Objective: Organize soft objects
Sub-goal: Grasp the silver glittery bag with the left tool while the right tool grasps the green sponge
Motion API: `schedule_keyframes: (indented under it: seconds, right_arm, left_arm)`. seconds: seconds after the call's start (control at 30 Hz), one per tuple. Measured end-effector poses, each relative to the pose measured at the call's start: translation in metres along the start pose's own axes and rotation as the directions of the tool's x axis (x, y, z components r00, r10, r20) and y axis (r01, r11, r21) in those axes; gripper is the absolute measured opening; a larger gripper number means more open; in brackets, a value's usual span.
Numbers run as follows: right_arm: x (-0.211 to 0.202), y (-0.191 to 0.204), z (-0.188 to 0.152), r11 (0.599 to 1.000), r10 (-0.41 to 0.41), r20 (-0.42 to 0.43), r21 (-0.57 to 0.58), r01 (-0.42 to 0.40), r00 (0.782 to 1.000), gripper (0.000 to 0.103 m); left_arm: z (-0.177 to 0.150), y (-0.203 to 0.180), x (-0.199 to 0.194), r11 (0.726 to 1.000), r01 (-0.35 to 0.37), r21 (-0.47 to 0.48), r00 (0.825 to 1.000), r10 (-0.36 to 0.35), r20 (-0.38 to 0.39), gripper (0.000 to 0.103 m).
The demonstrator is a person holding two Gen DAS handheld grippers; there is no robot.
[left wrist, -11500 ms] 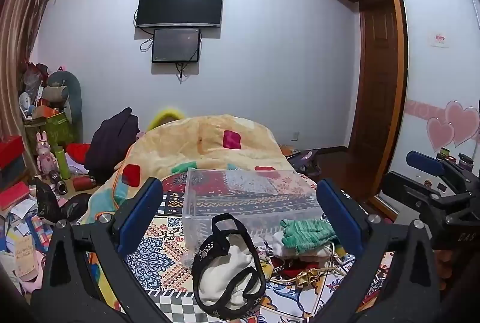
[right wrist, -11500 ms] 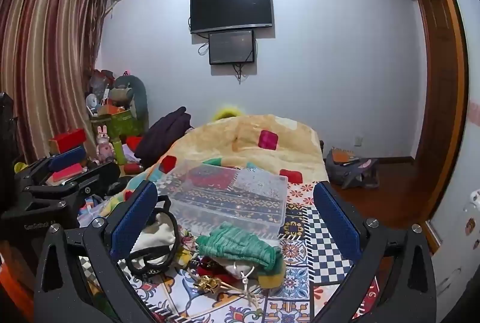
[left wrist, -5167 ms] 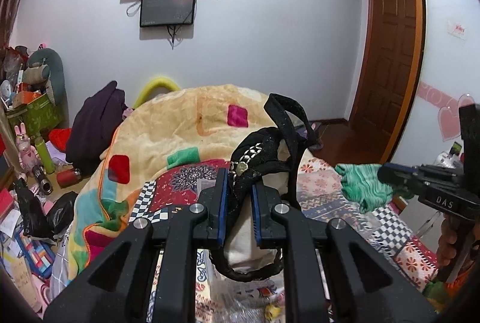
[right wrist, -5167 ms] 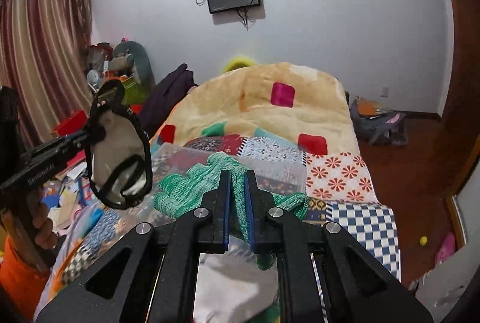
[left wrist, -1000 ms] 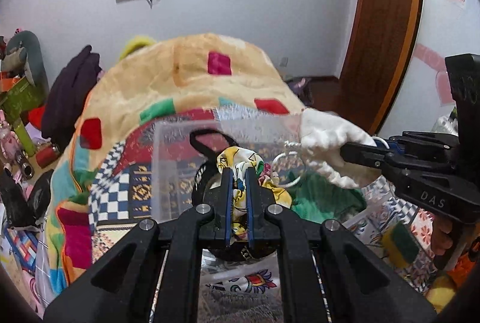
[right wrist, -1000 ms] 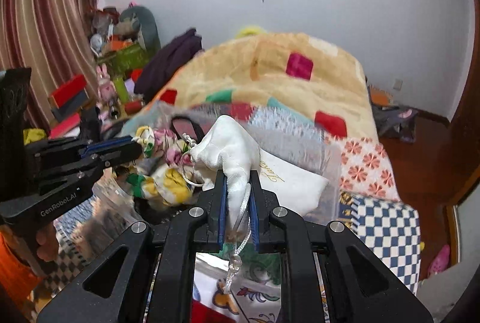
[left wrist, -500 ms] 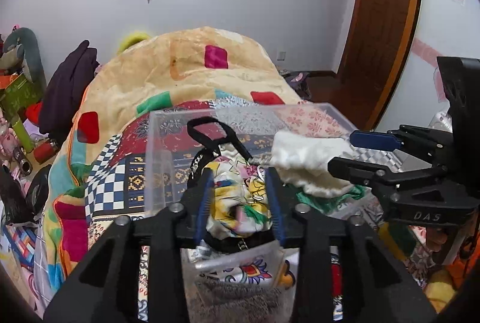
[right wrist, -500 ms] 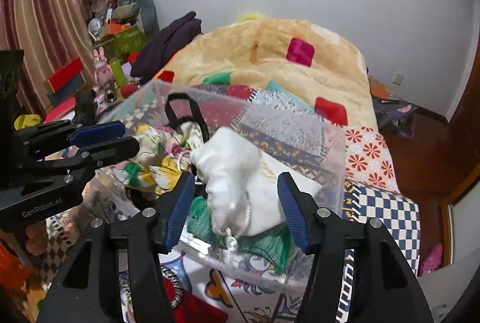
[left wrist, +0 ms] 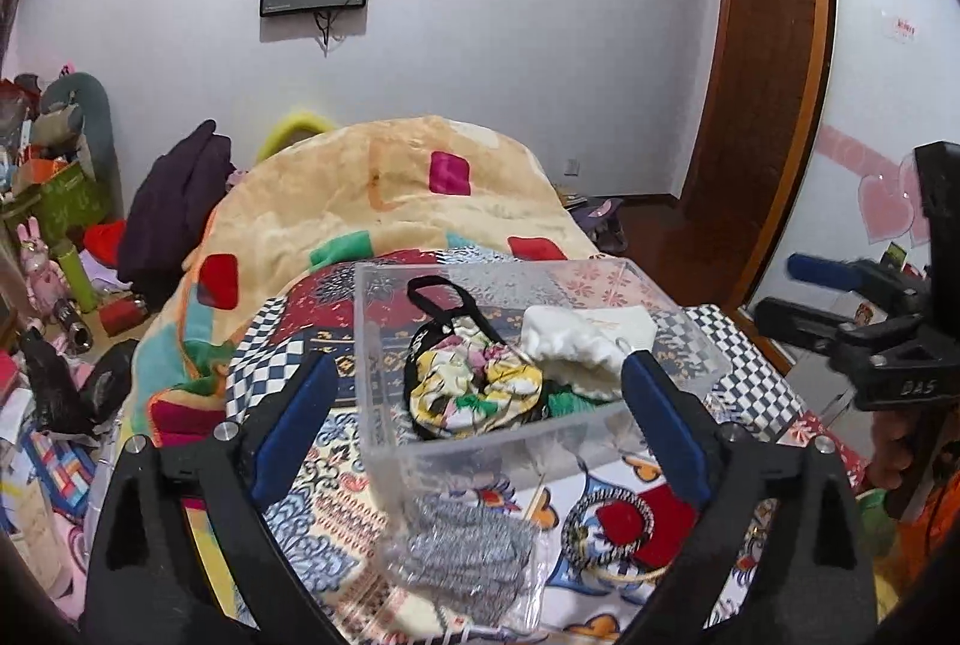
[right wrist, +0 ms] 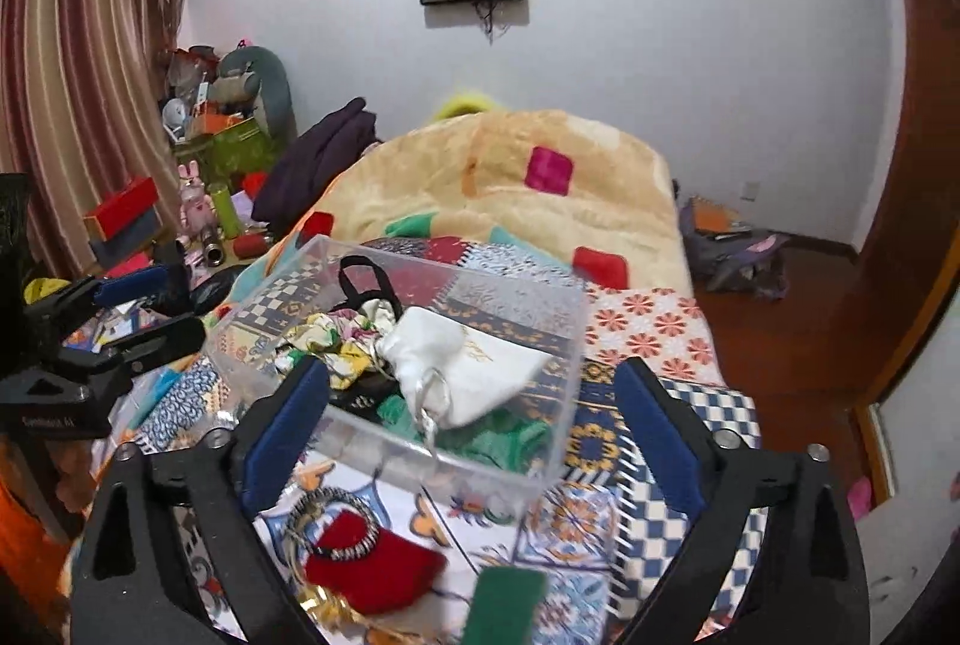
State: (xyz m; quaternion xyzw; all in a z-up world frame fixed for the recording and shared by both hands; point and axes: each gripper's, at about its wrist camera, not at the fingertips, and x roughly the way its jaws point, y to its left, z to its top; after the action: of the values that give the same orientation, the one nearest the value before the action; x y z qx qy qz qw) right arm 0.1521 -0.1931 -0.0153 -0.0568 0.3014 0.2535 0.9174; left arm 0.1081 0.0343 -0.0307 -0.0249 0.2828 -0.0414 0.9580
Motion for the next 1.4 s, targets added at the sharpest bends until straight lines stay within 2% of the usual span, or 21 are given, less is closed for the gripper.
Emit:
schedule_keyframes:
  seconds: [0.13,0.3,0.63,0.7,0.77,1.0,1.07,1.23,1.4]
  right_arm:
    - [-0.010,-0.001,-0.013,1.000,-0.021,-0.009,-0.003,0.021,1.000,0.098]
    - [-0.005,-0.004,-0.037,0.999,-0.033,-0.075,0.004,0.034,0.997,0.098]
    - [0.026,-0.020,-0.090,0.998,-0.021,-0.250,0.056,0.036,0.968,0.098]
    - [0.030,-0.022,-0.096,0.998,-0.014,-0.273,0.063,0.032,0.962,0.093]
    - [0.038,-0.025,-0.101,0.997,0.011,-0.306,0.076,0.013,0.952,0.080]
    - [0.043,-0.023,-0.110,0.995,0.042,-0.345,0.096,-0.010,0.938,0.052]
    - [0.042,-0.023,-0.111,0.995,0.045,-0.348,0.096,-0.013,0.936,0.040]
    - [0.038,-0.022,-0.110,0.995,0.050,-0.333,0.100,-0.017,0.942,0.035]
    - [0.033,-0.023,-0.108,0.995,0.048,-0.310,0.096,-0.019,0.950,0.033]
  left_arm:
    - [-0.012,0.000,-0.005,1.000,-0.012,0.004,1.000,0.013,-0.022,0.100]
    - [-0.035,0.003,0.000,1.000,-0.026,-0.002,0.996,0.025,-0.086,0.100]
    - [-0.078,0.016,0.035,0.997,-0.071,-0.018,0.967,0.065,-0.247,0.100]
    - [-0.084,0.018,0.041,0.997,-0.077,-0.018,0.960,0.069,-0.271,0.100]
    - [-0.088,0.020,0.046,0.997,-0.075,-0.027,0.953,0.064,-0.296,0.100]
    - [-0.091,0.028,0.055,0.996,-0.058,-0.063,0.939,0.034,-0.342,0.100]
    - [-0.092,0.027,0.056,0.996,-0.058,-0.060,0.937,0.034,-0.348,0.100]
    - [-0.094,0.021,0.056,0.999,-0.041,-0.033,0.938,0.027,-0.346,0.084]
    - [-0.095,0.014,0.053,1.000,-0.013,-0.013,0.944,0.008,-0.331,0.058]
